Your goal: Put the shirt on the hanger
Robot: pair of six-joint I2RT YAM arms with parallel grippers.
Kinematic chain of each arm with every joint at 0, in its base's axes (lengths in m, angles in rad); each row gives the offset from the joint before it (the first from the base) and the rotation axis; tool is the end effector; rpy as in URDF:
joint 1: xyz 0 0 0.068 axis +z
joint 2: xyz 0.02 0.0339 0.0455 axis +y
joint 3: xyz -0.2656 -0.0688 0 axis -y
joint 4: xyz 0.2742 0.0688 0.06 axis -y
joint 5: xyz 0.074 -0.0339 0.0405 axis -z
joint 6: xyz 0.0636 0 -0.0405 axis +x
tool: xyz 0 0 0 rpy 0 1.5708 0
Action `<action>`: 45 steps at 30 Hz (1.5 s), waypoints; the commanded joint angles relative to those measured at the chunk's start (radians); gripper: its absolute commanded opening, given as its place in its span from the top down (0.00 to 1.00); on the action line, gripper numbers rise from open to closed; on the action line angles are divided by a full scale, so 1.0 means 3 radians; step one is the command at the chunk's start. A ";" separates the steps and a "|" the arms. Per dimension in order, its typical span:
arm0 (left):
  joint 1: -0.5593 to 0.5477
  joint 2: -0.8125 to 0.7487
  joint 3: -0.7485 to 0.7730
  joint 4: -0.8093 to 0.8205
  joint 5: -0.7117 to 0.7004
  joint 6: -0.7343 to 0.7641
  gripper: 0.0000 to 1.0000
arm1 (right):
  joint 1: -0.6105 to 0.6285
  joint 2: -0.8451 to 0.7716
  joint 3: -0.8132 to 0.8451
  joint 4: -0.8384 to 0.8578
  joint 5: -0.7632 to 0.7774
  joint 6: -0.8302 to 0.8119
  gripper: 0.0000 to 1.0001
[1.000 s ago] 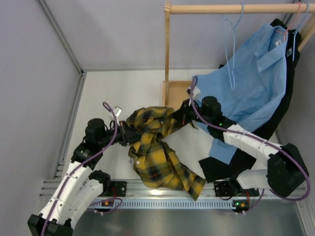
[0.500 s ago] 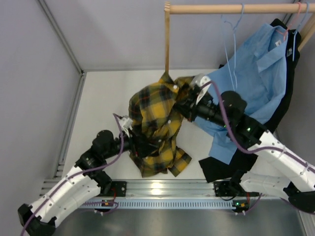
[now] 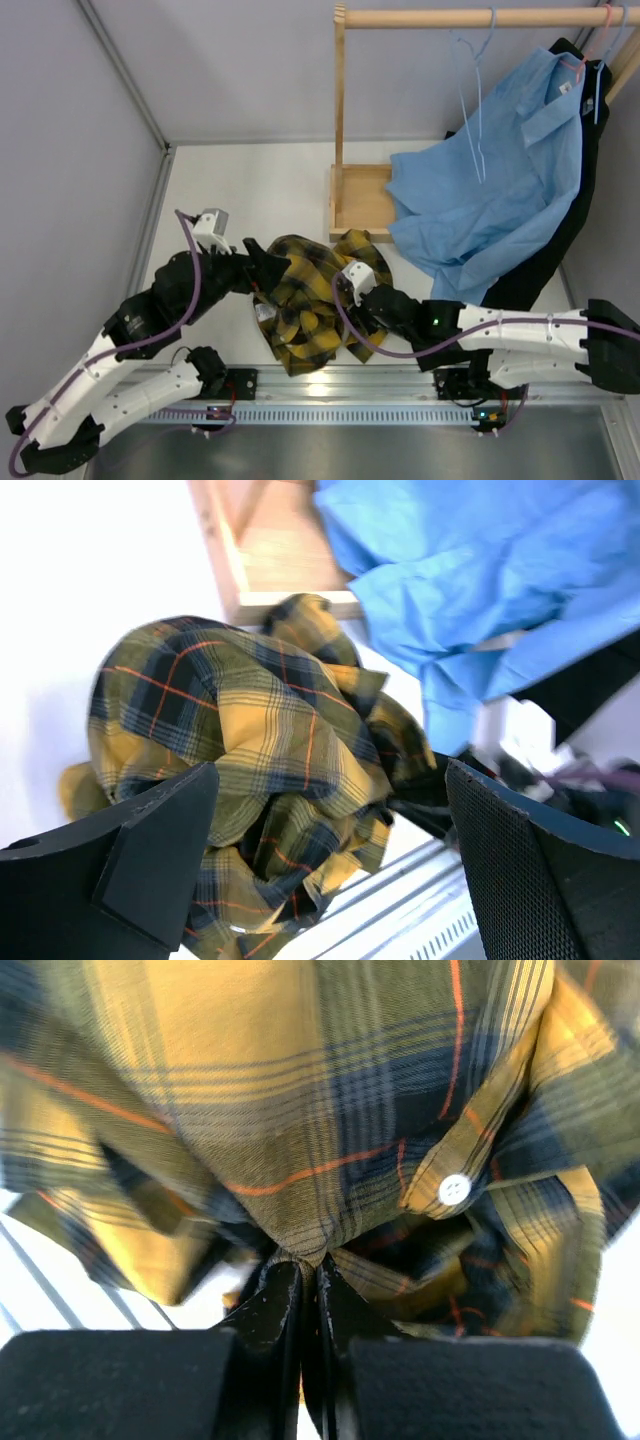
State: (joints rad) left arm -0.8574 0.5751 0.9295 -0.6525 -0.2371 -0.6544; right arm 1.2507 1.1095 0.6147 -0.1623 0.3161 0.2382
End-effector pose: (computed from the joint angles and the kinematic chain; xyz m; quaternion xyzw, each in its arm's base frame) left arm 0.1182 -0.1137 0.3695 0.0110 0.8016 -0.3356 0.4946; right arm 0.1063 0.2577 0.1918 -0.3690 0.8088 0.1913 0.4161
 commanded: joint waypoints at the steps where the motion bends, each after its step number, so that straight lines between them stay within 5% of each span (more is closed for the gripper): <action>1: -0.0011 0.0474 0.0331 -0.0300 -0.0416 0.0090 0.02 | 0.0182 -0.0063 0.0027 0.0709 0.0149 0.0142 0.96; 2: -0.0011 0.0557 0.0399 -0.0214 -0.0381 0.0171 0.02 | 0.0193 -0.0103 0.0022 0.0771 0.0108 0.0157 0.68; 6: -0.0006 0.1164 0.0486 0.0272 -0.0004 0.0468 0.01 | 0.0132 -0.0527 -0.0116 0.0782 0.0056 0.0310 0.36; 11: -0.0011 0.1994 0.1052 0.0278 0.0187 0.0708 0.02 | -0.0155 -0.1191 0.0052 -0.0061 0.0153 0.0509 0.22; 20: -0.0189 0.3129 0.1917 0.0023 0.0147 0.1204 0.02 | -0.0421 -0.1919 0.0282 -0.1504 0.1053 0.1016 0.18; 24: -0.0404 0.3798 0.2514 -0.0360 -0.0150 0.1241 0.02 | -0.0426 -0.1985 0.0227 -0.1576 0.1104 0.1087 0.18; 30: -0.0440 0.4351 0.2644 -0.0698 -0.0171 0.1087 0.07 | -0.0431 -0.2016 0.0155 -0.1571 0.1053 0.1093 0.18; 39: -0.0450 0.4245 0.2506 -0.0826 -0.0370 0.0918 0.08 | -0.0431 -0.1991 0.0088 -0.1545 0.1084 0.1057 0.17; 40: -0.0450 0.4240 0.2511 -0.0826 -0.0375 0.0923 0.10 | -0.0431 -0.1975 0.0083 -0.1515 0.1074 0.1052 0.17; 44: -0.0450 0.4290 0.2501 -0.0821 -0.0381 0.0929 0.53 | -0.0431 -0.1939 0.0037 -0.1423 0.1058 0.1052 0.16; 45: -0.0450 0.4301 0.2476 -0.0821 -0.0381 0.0913 0.57 | -0.0431 -0.1939 0.0022 -0.1417 0.1048 0.1042 0.16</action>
State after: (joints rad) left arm -0.9928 1.9022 1.6691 -0.8848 -0.3264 -0.3717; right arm 1.1336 0.5236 0.6266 -0.6117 0.6216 0.5514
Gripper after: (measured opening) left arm 0.475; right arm 0.833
